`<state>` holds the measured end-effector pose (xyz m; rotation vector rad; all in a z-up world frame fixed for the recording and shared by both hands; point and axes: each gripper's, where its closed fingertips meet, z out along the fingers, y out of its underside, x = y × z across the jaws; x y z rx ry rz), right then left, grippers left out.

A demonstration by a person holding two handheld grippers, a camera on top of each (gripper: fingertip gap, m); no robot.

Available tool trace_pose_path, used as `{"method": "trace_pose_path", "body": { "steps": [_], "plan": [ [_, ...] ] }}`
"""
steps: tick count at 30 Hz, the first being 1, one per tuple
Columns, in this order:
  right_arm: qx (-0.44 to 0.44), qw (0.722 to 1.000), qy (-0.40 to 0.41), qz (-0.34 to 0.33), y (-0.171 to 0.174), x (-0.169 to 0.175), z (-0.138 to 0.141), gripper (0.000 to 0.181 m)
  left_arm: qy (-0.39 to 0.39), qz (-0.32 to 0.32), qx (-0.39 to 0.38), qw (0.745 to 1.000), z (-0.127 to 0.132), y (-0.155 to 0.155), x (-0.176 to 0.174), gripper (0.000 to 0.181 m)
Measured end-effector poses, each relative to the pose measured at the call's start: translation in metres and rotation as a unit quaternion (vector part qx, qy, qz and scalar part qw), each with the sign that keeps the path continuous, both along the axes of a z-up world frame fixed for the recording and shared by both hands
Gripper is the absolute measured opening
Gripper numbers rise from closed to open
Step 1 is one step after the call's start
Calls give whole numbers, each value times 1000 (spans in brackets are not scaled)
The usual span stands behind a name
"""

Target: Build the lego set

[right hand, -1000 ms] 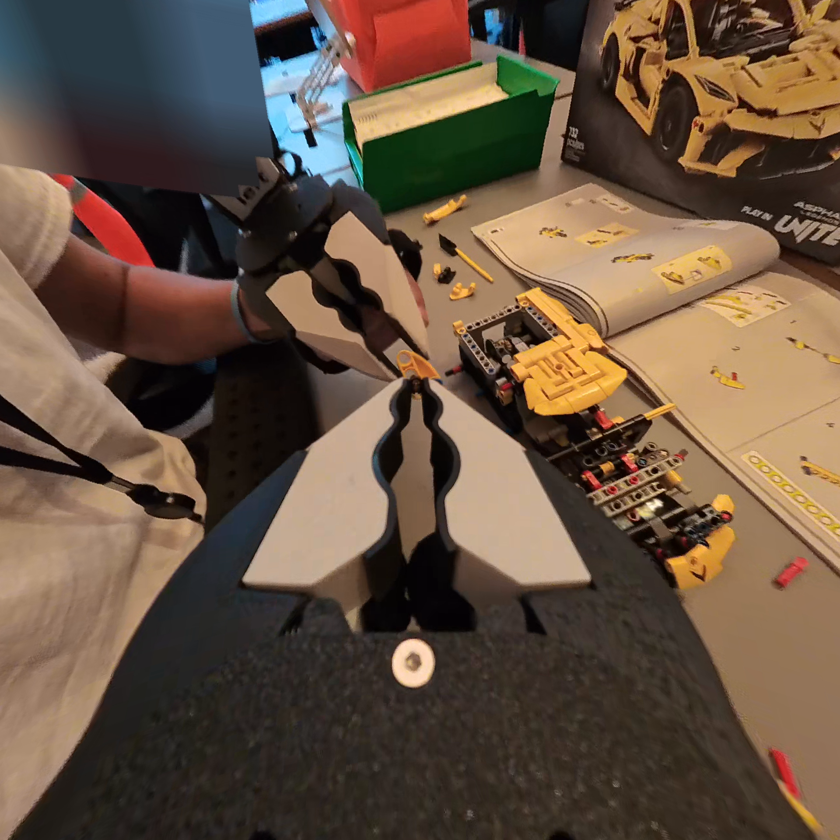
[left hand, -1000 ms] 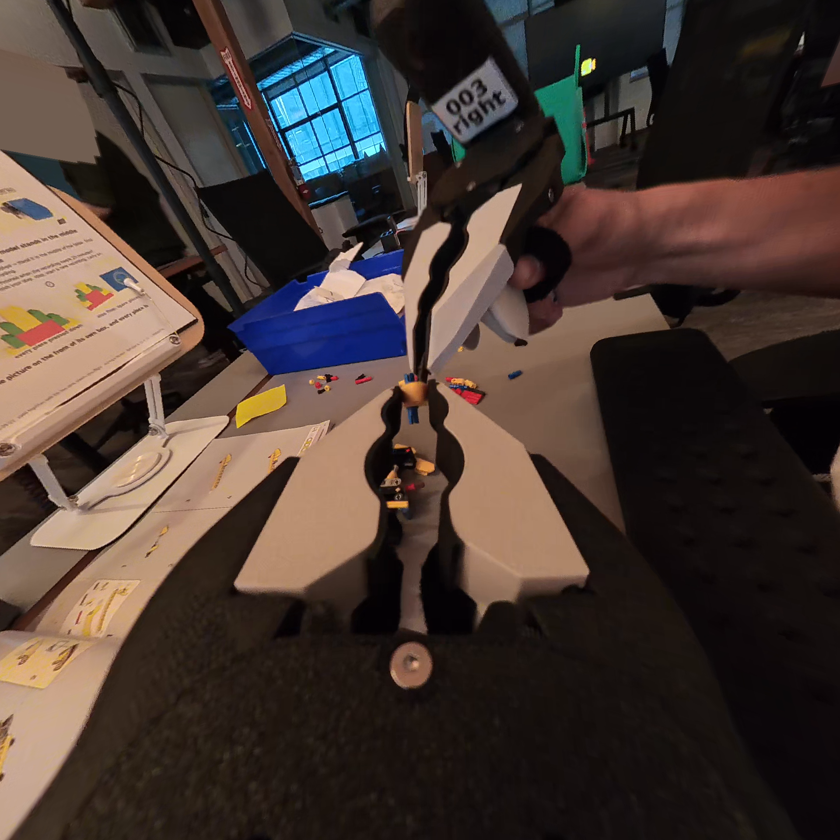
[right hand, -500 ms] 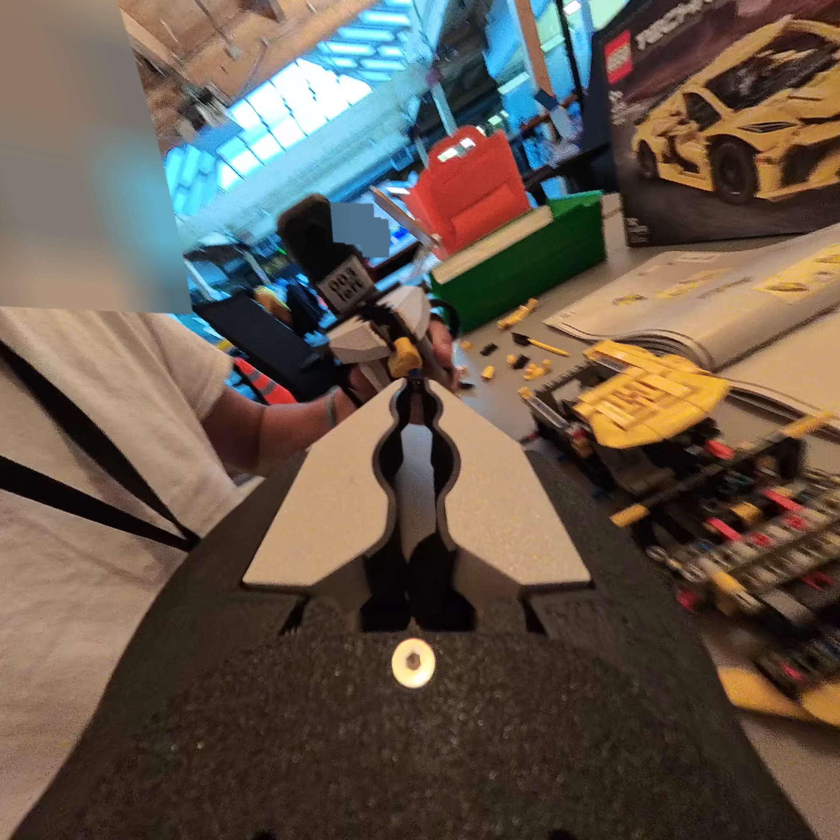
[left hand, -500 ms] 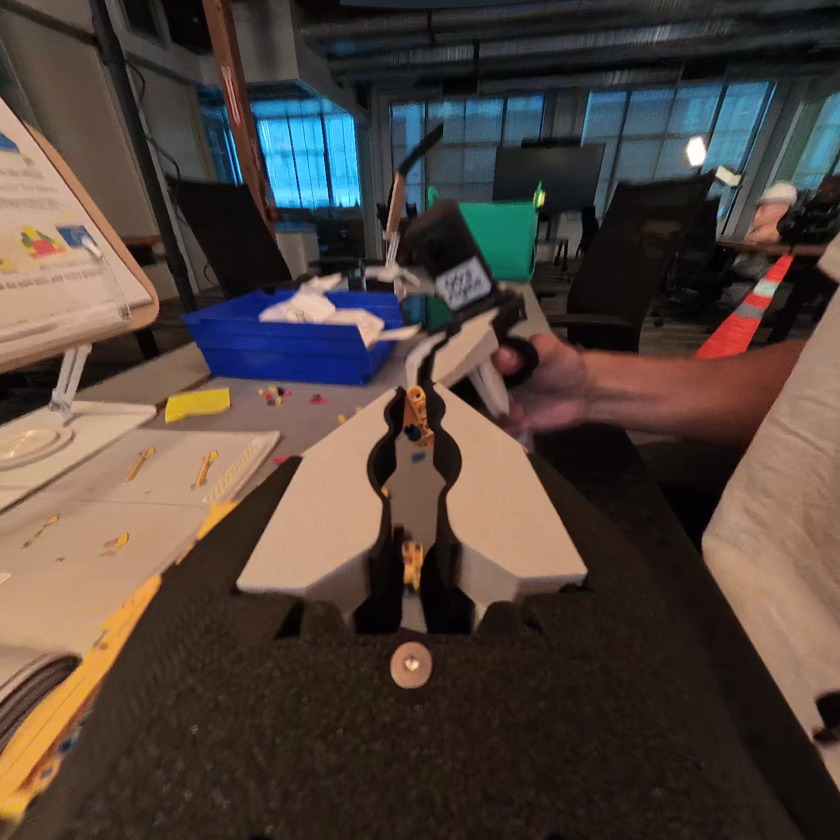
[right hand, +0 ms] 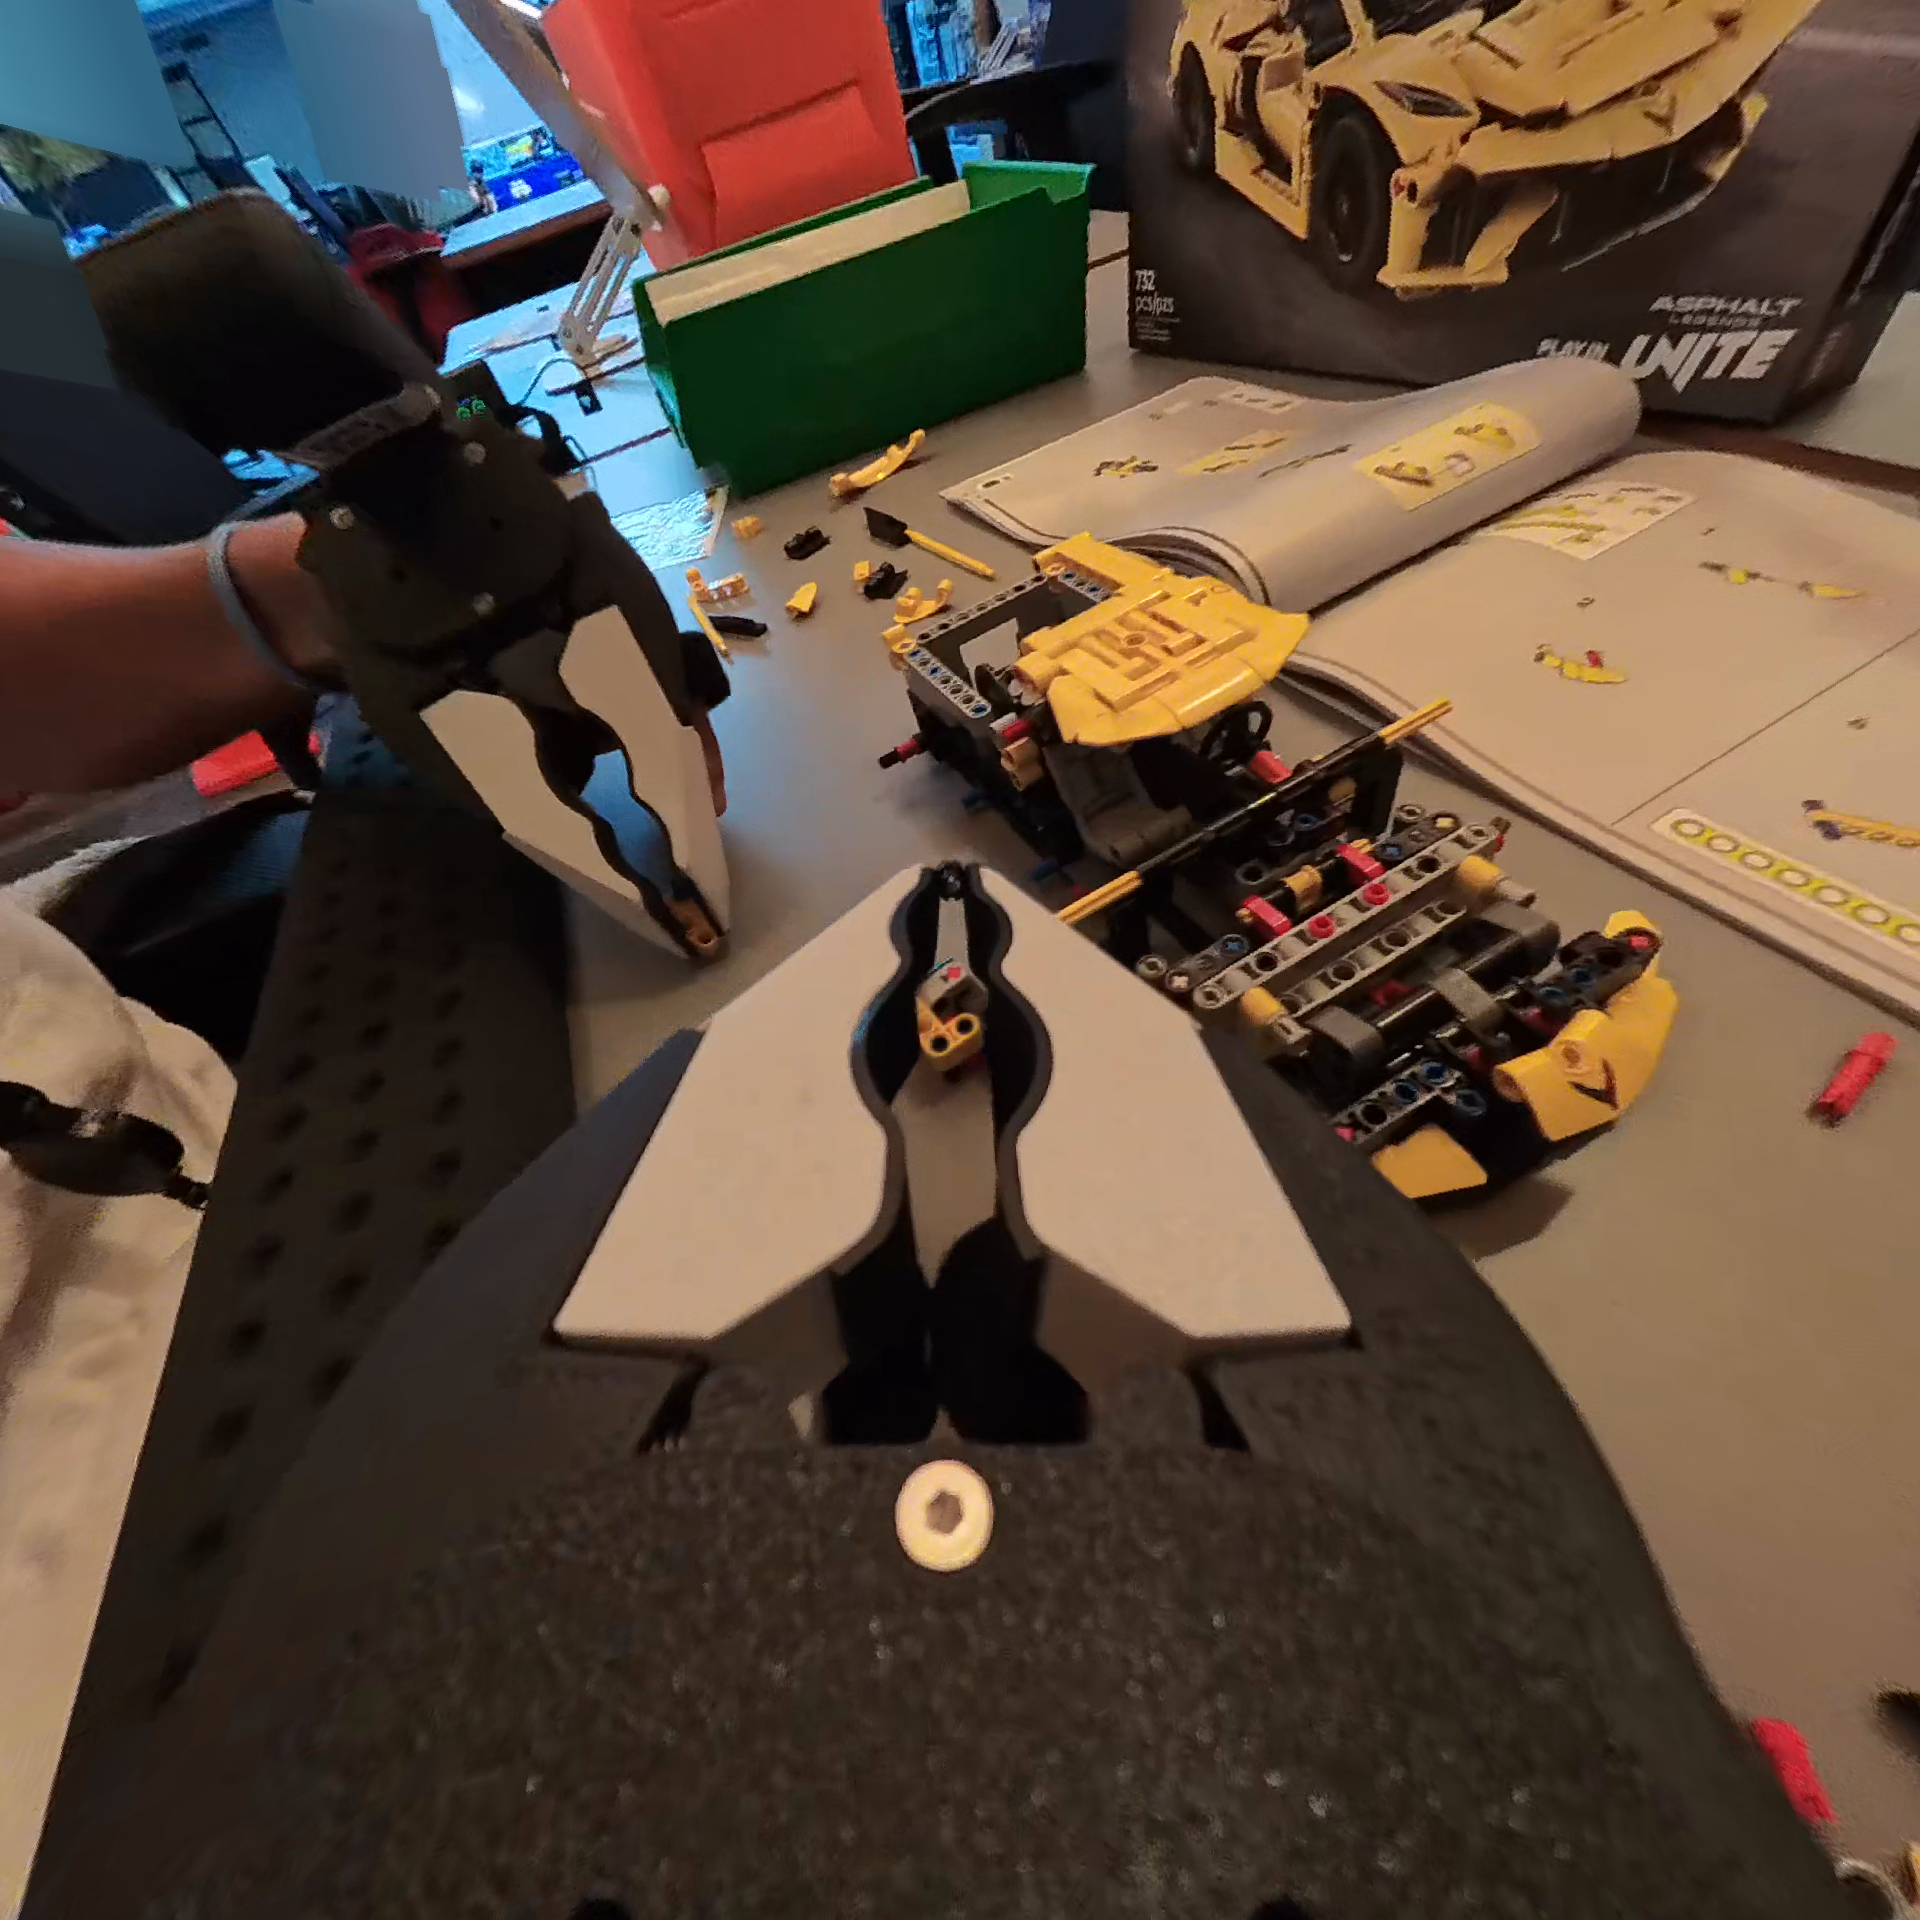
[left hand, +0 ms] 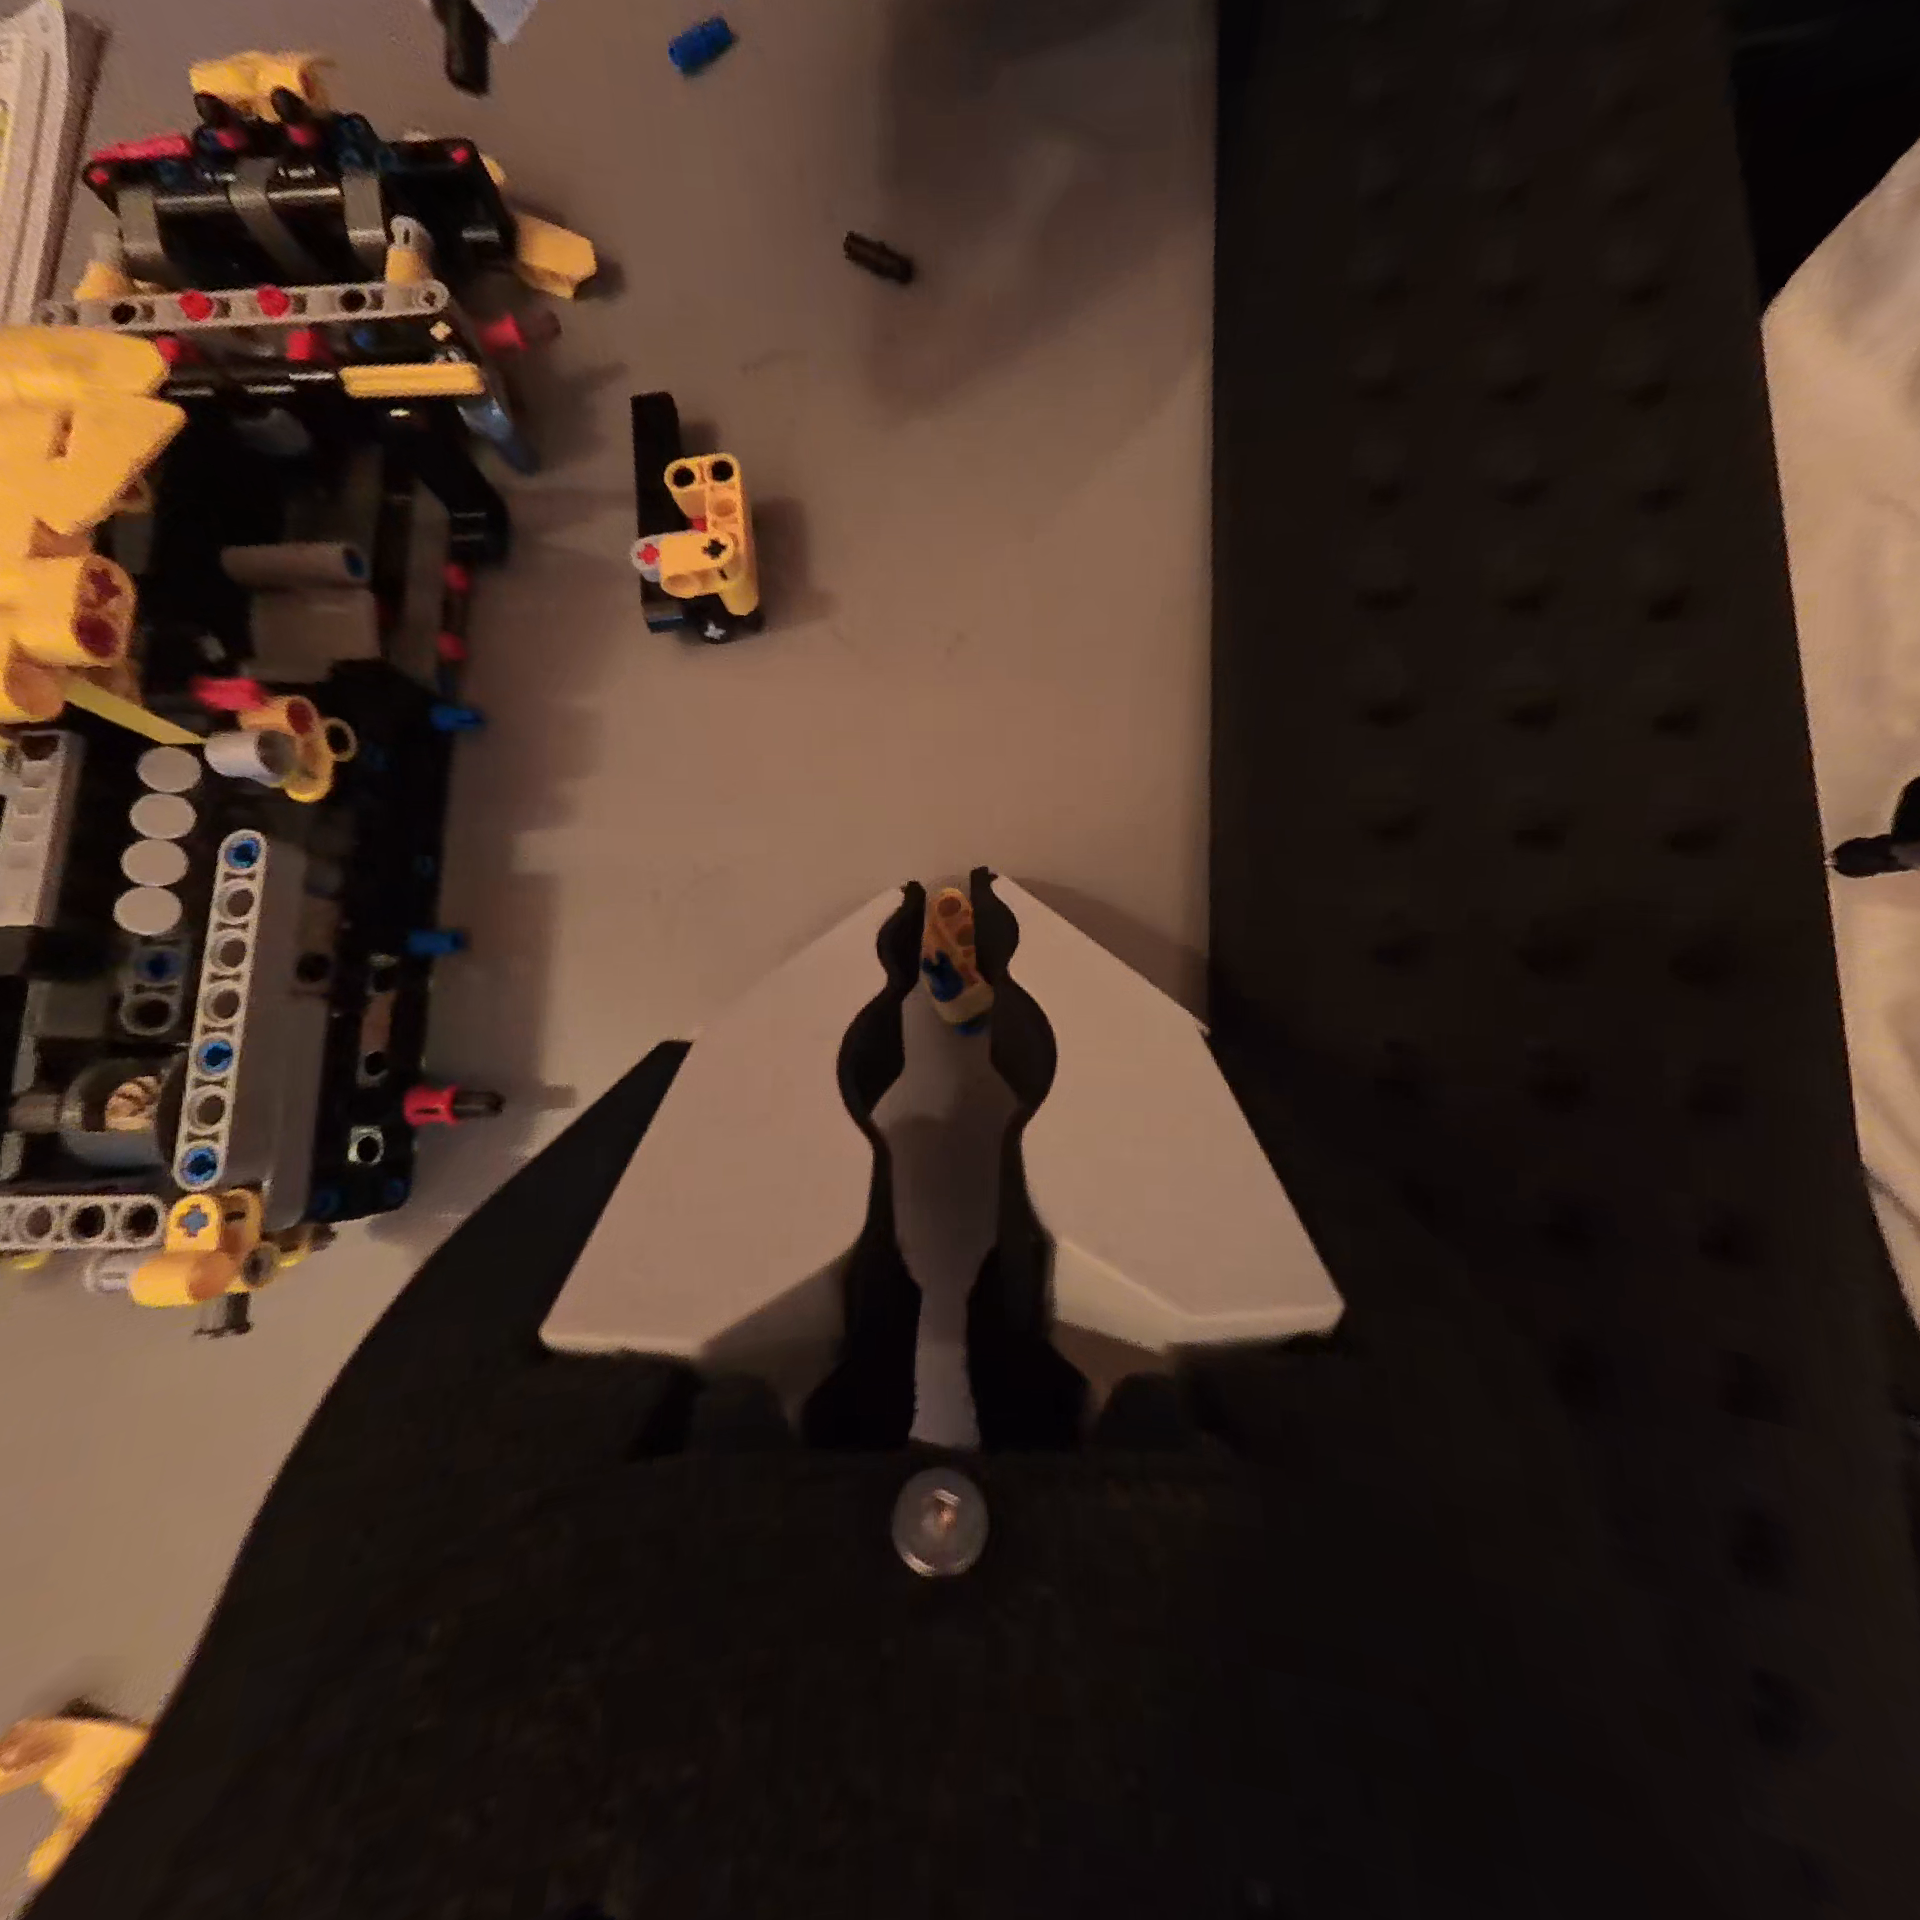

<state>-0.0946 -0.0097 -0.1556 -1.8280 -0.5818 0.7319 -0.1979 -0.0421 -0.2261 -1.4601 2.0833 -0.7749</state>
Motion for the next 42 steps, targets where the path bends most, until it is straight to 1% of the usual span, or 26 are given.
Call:
{"method": "trace_pose_path", "body": {
  "steps": [2, 5, 10, 13, 17, 19, 20, 21, 22, 23, 24, 26, 28, 29, 31, 32, 33, 35, 37, 39, 42],
  "plan": [
    [-2, 1000, -3, 6, -2, -2, -2, 4, 17, 5, 20, 1000, -1, 3, -3, 10],
    [0, 1000, -8, 16, -4, -5, -2, 3, 55, 15, 33, 998, -2, 5, -11, 17],
    [10, 1000, -8, 23, -7, -6, 2, 4, 100, 54, 47, 992, -5, 6, -21, 19],
    [16, 1000, 7, 25, -10, -4, 7, 4, 108, 69, 70, 989, -4, 10, -22, 17],
    [19, 999, 18, 28, -11, -4, 11, 4, 98, 48, 97, 989, -4, 5, -17, 16],
    [20, 999, 20, 31, -13, -5, 12, 4, 60, 47, 97, 992, 4, 4, -8, 16],
    [22, 999, 26, 35, -14, -6, 14, 4, 18, 58, 73, 995, 15, 5, 1, 16],
    [24, 998, 41, 42, -16, -9, 18, 4, -36, 72, 26, 996, 31, 4, 11, 16],
    [26, 996, 64, 51, -18, -13, 25, 4, -101, 85, -39, 990, 53, 4, 22, 15],
    [28, 994, 93, 58, -19, -19, 34, 4, -168, 96, -115, 974, 77, 4, 32, 15],
    [32, 989, 126, 70, -20, -26, 45, 4, -229, 98, -192, 949, 99, 4, 38, 15],
    [35, 974, 210, 78, -17, -41, 66, 3, -331, 96, -321, 882, 134, 11, 43, 15],
    [45, 953, 287, 81, -13, -49, 83, 3, -378, 94, -415, 822, 148, 22, 44, 15],
    [49, 948, 305, 77, -10, -50, 86, 3, -392, 93, -448, 798, 150, 27, 44, 15],
    [61, 951, 294, 70, -5, -55, 88, 3, -408, 91, -489, 765, 153, 34, 42, 15],
    [64, 958, 272, 62, -2, -57, 86, 3, -411, 81, -505, 755, 157, 33, 40, 14],
    [72, 961, 260, 54, 1, -58, 85, 4, -414, 76, -507, 753, 159, 33, 39, 15],
    [67, 958, 272, 64, 1, -62, 88, 4, -407, 67, -511, 754, 158, 29, 39, 15],
    [59, 955, 282, 72, 1, -66, 86, 4, -409, 58, -520, 748, 160, 28, 37, 15],
    [55, 953, 290, 74, 0, -66, 86, 4, -408, 57, -516, 751, 160, 28, 37, 14],
    [41, 940, 327, 92, -2, -67, 89, 3, -410, 50, -520, 748, 162, 26, 36, 14]
  ]
}}
